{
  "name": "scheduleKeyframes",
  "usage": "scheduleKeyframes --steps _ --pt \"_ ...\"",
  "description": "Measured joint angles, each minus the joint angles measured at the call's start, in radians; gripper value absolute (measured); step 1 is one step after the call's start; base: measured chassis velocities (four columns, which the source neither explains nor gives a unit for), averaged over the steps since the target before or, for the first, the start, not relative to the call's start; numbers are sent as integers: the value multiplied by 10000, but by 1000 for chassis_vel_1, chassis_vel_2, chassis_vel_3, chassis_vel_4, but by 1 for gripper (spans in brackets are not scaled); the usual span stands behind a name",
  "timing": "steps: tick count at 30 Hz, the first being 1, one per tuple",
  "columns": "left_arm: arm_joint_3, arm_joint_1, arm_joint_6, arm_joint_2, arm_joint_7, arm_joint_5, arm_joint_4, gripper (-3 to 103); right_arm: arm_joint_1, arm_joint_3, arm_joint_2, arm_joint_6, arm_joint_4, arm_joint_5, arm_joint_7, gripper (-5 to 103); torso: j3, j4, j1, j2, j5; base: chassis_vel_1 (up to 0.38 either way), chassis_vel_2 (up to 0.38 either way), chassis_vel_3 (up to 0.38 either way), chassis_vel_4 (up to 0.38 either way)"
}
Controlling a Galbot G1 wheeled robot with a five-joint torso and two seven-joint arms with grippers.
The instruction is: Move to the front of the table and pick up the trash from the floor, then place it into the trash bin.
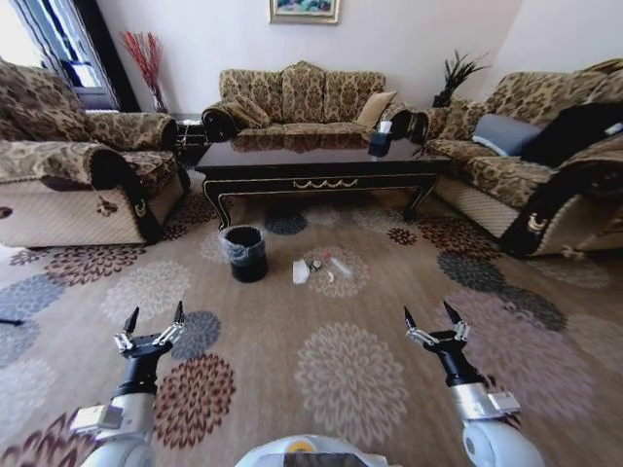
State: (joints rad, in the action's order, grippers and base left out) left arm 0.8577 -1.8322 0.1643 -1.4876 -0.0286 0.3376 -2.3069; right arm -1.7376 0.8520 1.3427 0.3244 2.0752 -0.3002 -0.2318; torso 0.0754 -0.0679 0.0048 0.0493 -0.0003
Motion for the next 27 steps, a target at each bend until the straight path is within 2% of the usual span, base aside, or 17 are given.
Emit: scheduleKeyframes --steps 21,27 --pt "-13 142 8 -27 -20 -16 215 99 229 -183 -17 241 -168 -98 92 100 8 1 3 6 6 -348 343 358 -346" --pt "-16 70 35 -34 -24 -24 218 99 202 -185 -16 288 -157 -55 127 100 11 3 8 6 2 -189 211 175 -183"
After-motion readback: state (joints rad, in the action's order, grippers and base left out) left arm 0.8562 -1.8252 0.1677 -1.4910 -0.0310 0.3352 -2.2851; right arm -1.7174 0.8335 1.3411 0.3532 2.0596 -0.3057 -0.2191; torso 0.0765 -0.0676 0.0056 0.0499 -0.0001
